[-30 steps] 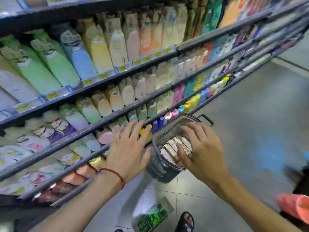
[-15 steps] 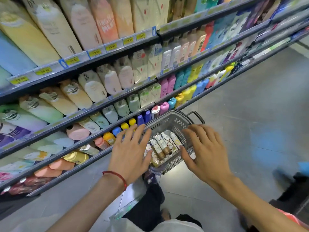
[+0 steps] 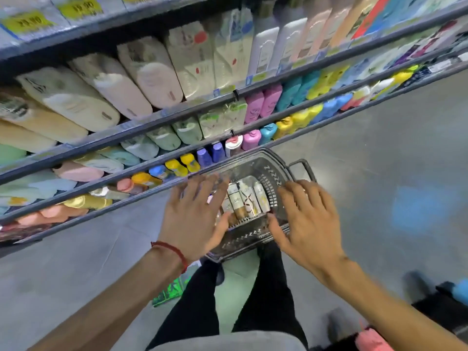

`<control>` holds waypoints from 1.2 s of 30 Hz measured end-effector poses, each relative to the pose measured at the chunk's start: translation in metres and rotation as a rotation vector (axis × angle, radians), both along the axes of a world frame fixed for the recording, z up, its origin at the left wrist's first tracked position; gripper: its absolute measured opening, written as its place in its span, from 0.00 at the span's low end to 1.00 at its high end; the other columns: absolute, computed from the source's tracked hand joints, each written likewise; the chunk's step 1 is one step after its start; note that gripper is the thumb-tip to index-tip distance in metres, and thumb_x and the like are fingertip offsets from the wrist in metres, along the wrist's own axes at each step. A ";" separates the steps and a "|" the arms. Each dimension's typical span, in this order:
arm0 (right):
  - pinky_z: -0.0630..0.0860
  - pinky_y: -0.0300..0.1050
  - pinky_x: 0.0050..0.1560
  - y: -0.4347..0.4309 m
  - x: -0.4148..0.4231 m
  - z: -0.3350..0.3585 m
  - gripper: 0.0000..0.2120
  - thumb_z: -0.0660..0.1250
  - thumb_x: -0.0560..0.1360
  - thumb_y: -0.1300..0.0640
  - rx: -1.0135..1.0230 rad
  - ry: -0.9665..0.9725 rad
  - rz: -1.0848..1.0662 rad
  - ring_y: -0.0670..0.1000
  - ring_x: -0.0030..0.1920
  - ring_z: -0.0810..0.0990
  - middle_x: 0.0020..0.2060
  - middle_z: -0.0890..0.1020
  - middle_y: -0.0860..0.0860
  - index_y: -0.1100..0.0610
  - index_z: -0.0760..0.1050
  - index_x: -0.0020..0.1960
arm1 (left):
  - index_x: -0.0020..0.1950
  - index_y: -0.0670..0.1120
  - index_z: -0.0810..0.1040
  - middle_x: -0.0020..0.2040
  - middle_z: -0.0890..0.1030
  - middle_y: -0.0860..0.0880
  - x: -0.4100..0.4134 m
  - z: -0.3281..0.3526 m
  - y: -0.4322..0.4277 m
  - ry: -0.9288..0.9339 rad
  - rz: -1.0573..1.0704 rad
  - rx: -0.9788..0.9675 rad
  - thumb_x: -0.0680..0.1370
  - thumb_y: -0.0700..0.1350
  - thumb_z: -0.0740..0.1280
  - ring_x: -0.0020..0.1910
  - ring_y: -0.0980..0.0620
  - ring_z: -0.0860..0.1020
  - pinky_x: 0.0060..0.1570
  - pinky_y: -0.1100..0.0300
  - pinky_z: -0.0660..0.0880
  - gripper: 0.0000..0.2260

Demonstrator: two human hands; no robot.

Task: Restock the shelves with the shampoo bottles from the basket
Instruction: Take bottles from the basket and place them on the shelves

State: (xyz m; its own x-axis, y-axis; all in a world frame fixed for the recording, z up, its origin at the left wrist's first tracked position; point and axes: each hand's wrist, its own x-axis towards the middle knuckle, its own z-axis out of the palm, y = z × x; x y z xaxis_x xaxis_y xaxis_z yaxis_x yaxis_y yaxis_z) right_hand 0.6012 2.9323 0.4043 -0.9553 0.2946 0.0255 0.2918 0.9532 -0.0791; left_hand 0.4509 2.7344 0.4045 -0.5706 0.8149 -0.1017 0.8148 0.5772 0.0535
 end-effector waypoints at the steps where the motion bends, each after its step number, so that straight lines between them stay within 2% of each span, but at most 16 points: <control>1: 0.68 0.57 0.69 0.014 -0.004 -0.011 0.24 0.64 0.79 0.44 -0.012 -0.012 0.043 0.61 0.64 0.76 0.62 0.81 0.57 0.59 0.77 0.66 | 0.75 0.45 0.70 0.70 0.76 0.42 0.001 -0.009 0.010 -0.021 0.024 -0.019 0.78 0.56 0.63 0.66 0.38 0.74 0.58 0.40 0.73 0.27; 5: 0.68 0.59 0.73 0.067 -0.022 -0.070 0.24 0.65 0.78 0.44 -0.043 -0.101 0.229 0.61 0.65 0.76 0.63 0.80 0.57 0.59 0.76 0.66 | 0.73 0.46 0.74 0.69 0.76 0.44 0.010 -0.053 0.048 -0.069 0.171 -0.068 0.78 0.56 0.63 0.67 0.40 0.75 0.60 0.43 0.71 0.25; 9: 0.71 0.60 0.71 0.097 -0.030 -0.137 0.23 0.65 0.78 0.44 -0.057 -0.181 0.333 0.62 0.64 0.77 0.62 0.80 0.57 0.59 0.77 0.66 | 0.71 0.47 0.75 0.68 0.77 0.45 0.020 -0.119 0.070 -0.139 0.276 -0.099 0.77 0.56 0.63 0.66 0.41 0.75 0.59 0.43 0.72 0.25; 13: 0.70 0.58 0.70 0.100 -0.030 -0.204 0.23 0.68 0.76 0.43 -0.087 -0.228 0.317 0.61 0.63 0.77 0.59 0.80 0.55 0.58 0.78 0.64 | 0.71 0.47 0.76 0.68 0.77 0.45 0.030 -0.194 0.077 -0.239 0.346 -0.143 0.76 0.56 0.68 0.67 0.40 0.74 0.59 0.41 0.74 0.25; 17: 0.72 0.59 0.68 0.091 -0.025 -0.282 0.23 0.68 0.77 0.43 -0.099 -0.258 0.296 0.61 0.63 0.77 0.57 0.80 0.55 0.58 0.78 0.64 | 0.69 0.48 0.76 0.68 0.77 0.47 0.031 -0.283 0.074 -0.271 0.368 -0.147 0.75 0.58 0.68 0.66 0.42 0.74 0.59 0.40 0.76 0.25; 20: 0.73 0.59 0.68 0.082 -0.025 -0.344 0.22 0.66 0.78 0.43 -0.105 -0.279 0.279 0.59 0.61 0.77 0.56 0.81 0.54 0.57 0.80 0.63 | 0.70 0.48 0.76 0.68 0.77 0.47 0.029 -0.352 0.070 -0.295 0.362 -0.150 0.76 0.59 0.66 0.67 0.41 0.73 0.59 0.40 0.75 0.25; 23: 0.75 0.58 0.61 0.077 -0.027 -0.410 0.21 0.65 0.78 0.42 -0.112 -0.303 0.257 0.59 0.58 0.77 0.55 0.80 0.55 0.57 0.78 0.61 | 0.70 0.48 0.74 0.69 0.76 0.46 0.029 -0.418 0.065 -0.305 0.341 -0.172 0.78 0.60 0.59 0.67 0.41 0.73 0.58 0.41 0.74 0.26; 26: 0.75 0.56 0.55 0.073 -0.032 -0.479 0.21 0.62 0.79 0.41 -0.158 -0.361 0.176 0.57 0.56 0.76 0.55 0.79 0.53 0.56 0.77 0.61 | 0.69 0.47 0.76 0.68 0.77 0.45 0.030 -0.474 0.062 -0.332 0.358 -0.183 0.77 0.60 0.54 0.67 0.40 0.74 0.57 0.41 0.75 0.27; 29: 0.78 0.57 0.55 0.069 -0.038 -0.547 0.22 0.63 0.80 0.41 -0.294 -0.428 0.093 0.57 0.57 0.76 0.56 0.79 0.53 0.57 0.77 0.64 | 0.67 0.47 0.77 0.68 0.78 0.44 0.035 -0.520 0.058 -0.365 0.391 -0.173 0.76 0.59 0.53 0.67 0.40 0.75 0.57 0.40 0.76 0.27; 33: 0.75 0.56 0.65 0.063 -0.049 -0.626 0.28 0.68 0.80 0.41 -0.595 -0.585 -0.153 0.57 0.68 0.72 0.67 0.73 0.54 0.56 0.68 0.73 | 0.68 0.47 0.76 0.68 0.78 0.45 0.043 -0.564 0.053 -0.400 0.413 -0.174 0.76 0.60 0.56 0.67 0.40 0.74 0.57 0.42 0.75 0.27; 36: 0.74 0.56 0.71 0.058 -0.057 -0.661 0.35 0.75 0.77 0.45 -0.836 -0.558 -0.420 0.56 0.71 0.72 0.71 0.69 0.54 0.57 0.63 0.76 | 0.69 0.48 0.75 0.68 0.77 0.47 0.048 -0.584 0.051 -0.414 0.410 -0.206 0.76 0.61 0.59 0.67 0.42 0.74 0.58 0.43 0.74 0.26</control>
